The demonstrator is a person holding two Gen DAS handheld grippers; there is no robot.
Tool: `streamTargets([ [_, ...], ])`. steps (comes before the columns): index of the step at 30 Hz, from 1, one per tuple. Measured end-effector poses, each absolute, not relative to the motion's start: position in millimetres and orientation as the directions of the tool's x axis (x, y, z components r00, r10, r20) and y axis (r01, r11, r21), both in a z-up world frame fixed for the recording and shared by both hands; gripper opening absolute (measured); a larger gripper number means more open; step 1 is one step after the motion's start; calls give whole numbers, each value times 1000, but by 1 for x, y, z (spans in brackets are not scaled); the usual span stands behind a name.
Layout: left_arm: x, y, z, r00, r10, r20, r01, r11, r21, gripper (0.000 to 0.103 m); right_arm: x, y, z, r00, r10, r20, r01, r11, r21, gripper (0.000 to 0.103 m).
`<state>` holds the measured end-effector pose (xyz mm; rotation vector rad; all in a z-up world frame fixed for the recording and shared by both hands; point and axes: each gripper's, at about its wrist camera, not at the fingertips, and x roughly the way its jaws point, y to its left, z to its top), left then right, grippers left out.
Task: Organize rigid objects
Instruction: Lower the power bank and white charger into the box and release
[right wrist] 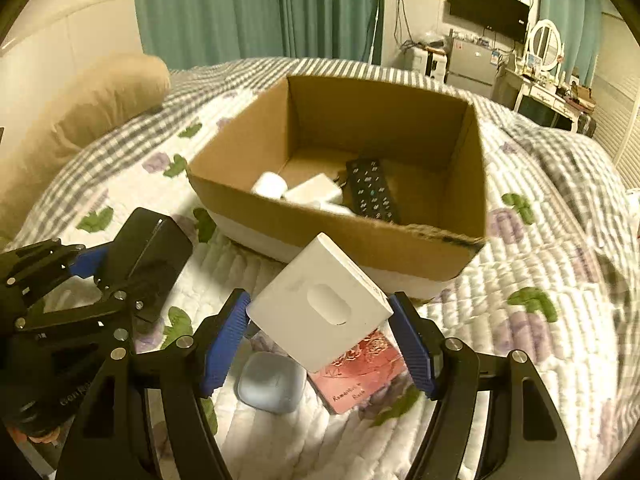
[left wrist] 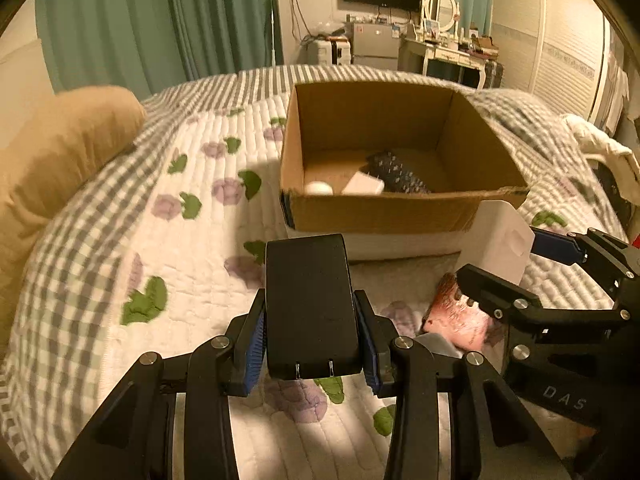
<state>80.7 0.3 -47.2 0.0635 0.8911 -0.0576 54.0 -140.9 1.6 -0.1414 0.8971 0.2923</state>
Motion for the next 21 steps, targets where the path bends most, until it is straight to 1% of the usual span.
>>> streamTargets([
  [5, 73, 2, -16, 662, -31, -749, 77, 997, 27, 40, 52, -151, 36, 640, 203, -741, -305, 952, -2, 71],
  [9, 74, -1, 16, 707, -62, -705, 99, 995, 11, 40, 57, -155, 69, 688, 212, -694, -312, 950, -19, 71],
  [11, 83, -5, 34, 729, -72, -681, 117, 993, 20, 40, 62, -156, 87, 721, 192, -665, -308, 949, -60, 71],
  [16, 118, -16, 72, 790, -42, -611, 107, 992, 70, 40, 82, -161, 127, 774, 186, -605, -299, 950, -91, 71],
  [19, 140, -21, 86, 801, -92, -592, 143, 989, 41, 40, 94, -165, 144, 787, 188, -588, -298, 950, -94, 71],
  [21, 153, -27, 90, 800, -101, -592, 158, 986, 46, 41, 102, -167, 153, 793, 196, -577, -300, 950, -89, 71],
])
